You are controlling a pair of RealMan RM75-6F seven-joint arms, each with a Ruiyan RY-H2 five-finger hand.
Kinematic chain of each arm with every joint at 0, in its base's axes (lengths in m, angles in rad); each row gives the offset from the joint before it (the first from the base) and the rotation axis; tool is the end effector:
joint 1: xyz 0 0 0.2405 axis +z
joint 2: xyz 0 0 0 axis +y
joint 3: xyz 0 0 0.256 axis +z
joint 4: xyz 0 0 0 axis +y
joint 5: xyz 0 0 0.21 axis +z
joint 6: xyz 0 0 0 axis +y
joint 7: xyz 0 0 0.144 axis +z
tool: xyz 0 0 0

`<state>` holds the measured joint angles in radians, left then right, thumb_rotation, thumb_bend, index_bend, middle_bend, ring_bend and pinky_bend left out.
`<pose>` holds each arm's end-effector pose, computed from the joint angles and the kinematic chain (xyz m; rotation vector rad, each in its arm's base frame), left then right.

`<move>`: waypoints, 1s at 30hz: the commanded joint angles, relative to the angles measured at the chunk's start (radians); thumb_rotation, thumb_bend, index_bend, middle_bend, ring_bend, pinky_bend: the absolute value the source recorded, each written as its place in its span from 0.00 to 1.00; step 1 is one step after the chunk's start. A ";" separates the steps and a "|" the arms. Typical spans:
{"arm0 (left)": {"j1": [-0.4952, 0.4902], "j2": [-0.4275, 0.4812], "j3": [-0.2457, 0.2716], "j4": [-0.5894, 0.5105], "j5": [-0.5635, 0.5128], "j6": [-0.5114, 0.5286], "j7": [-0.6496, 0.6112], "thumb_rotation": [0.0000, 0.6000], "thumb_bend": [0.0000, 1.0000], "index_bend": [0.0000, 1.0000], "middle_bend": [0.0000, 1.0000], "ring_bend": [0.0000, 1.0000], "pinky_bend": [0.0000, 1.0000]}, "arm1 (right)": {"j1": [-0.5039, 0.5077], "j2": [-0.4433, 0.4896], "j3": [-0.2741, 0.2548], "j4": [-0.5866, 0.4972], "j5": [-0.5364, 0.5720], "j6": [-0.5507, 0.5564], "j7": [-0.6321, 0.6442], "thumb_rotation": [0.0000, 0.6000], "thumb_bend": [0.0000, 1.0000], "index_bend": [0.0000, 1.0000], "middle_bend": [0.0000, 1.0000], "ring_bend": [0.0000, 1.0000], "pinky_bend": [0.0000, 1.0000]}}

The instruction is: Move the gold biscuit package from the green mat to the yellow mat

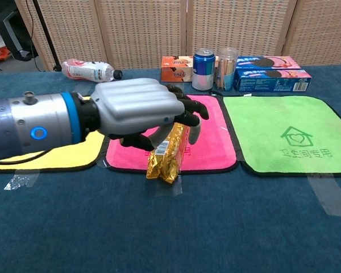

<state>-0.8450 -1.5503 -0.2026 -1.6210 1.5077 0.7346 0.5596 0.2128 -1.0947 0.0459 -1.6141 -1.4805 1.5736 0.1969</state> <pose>-0.0491 0.2935 -0.0453 -2.3945 -0.2873 -0.9863 -0.2845 -0.2179 0.1790 1.3361 -0.9009 1.1862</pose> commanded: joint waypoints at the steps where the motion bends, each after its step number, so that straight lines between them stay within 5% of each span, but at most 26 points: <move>1: -0.050 -0.090 -0.009 0.106 -0.031 -0.004 0.031 1.00 1.00 0.39 0.19 0.18 0.15 | -0.003 0.003 0.007 0.002 0.000 -0.008 0.008 1.00 0.00 0.00 0.00 0.00 0.00; 14: -0.137 -0.265 -0.012 0.341 -0.135 -0.020 0.055 1.00 1.00 0.41 0.20 0.19 0.16 | -0.016 0.009 0.041 0.010 0.013 -0.033 0.040 1.00 0.00 0.00 0.00 0.00 0.00; 30: -0.144 -0.255 0.061 0.413 -0.156 -0.017 0.028 1.00 1.00 0.50 0.29 0.25 0.22 | -0.030 0.014 0.067 0.016 0.022 -0.050 0.055 1.00 0.00 0.00 0.00 0.00 0.00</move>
<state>-0.9908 -1.8071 -0.1441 -1.2090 1.3510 0.7162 0.5903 0.1828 -1.0805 0.1131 -1.5981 -1.4587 1.5238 0.2516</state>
